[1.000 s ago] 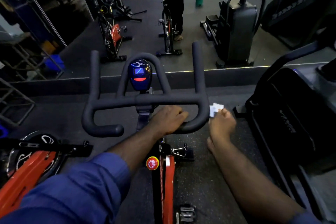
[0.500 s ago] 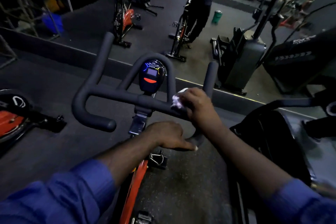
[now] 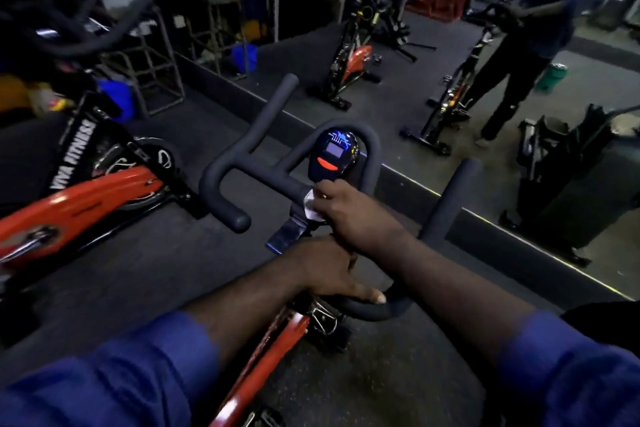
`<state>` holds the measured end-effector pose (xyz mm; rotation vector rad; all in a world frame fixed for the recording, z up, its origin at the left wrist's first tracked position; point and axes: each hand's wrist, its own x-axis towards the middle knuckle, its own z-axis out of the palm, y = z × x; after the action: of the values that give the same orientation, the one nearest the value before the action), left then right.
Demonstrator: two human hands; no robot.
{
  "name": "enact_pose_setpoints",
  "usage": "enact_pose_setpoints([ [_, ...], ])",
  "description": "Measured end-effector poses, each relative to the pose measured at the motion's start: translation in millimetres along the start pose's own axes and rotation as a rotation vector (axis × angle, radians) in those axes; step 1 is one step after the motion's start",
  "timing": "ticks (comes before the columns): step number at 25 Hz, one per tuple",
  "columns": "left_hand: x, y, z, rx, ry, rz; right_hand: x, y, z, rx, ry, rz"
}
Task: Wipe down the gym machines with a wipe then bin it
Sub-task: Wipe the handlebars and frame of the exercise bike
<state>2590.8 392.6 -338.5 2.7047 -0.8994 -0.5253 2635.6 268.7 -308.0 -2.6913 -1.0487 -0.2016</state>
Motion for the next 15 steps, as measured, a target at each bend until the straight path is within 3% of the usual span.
enact_pose_setpoints([
  [4,0,0,7,0.043,0.157,-0.106,-52,30,-22,0.01,-0.177,-0.199],
  [6,-1,0,10,0.043,0.231,-0.163,-61,41,-41,-0.037,-0.358,-0.165],
  [7,-1,1,11,0.042,0.25,-0.2,-54,45,-43,-0.069,-0.343,-0.098],
  [11,-7,0,20,0.015,0.451,-0.152,-31,35,-13,0.119,0.018,0.011],
  [15,-7,-5,30,0.062,0.657,-0.124,-76,43,-16,0.053,-0.117,-0.088],
])
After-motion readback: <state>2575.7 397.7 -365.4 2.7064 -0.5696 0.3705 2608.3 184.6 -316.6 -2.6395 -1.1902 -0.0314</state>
